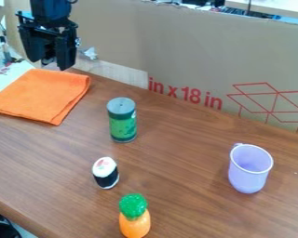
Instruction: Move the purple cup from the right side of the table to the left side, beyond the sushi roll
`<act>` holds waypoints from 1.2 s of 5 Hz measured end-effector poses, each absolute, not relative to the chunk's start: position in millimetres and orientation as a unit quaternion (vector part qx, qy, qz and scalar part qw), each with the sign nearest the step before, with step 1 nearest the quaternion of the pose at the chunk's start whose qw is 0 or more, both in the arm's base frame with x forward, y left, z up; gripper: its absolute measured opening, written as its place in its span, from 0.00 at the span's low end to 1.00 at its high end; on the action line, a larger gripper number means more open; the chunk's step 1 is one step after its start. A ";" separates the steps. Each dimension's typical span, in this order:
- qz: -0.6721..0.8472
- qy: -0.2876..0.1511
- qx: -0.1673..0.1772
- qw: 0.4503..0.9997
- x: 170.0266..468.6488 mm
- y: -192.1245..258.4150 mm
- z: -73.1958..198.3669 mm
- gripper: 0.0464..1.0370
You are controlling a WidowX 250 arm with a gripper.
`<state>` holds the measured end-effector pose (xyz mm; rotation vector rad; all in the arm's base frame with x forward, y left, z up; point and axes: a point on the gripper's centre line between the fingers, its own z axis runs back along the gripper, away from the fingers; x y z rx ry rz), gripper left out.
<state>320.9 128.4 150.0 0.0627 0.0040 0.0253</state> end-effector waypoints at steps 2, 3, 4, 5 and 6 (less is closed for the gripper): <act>-0.023 0.023 0.025 0.999 329.3 100.8 135.3 0.96; -0.093 -0.001 0.033 0.995 352.0 42.3 146.1 0.96; -0.133 -0.001 0.027 0.991 367.5 -1.0 132.5 0.96; -0.152 -0.024 0.013 0.988 386.0 -42.6 123.3 0.96; -0.188 -0.007 -0.001 0.982 400.3 -85.0 115.3 0.96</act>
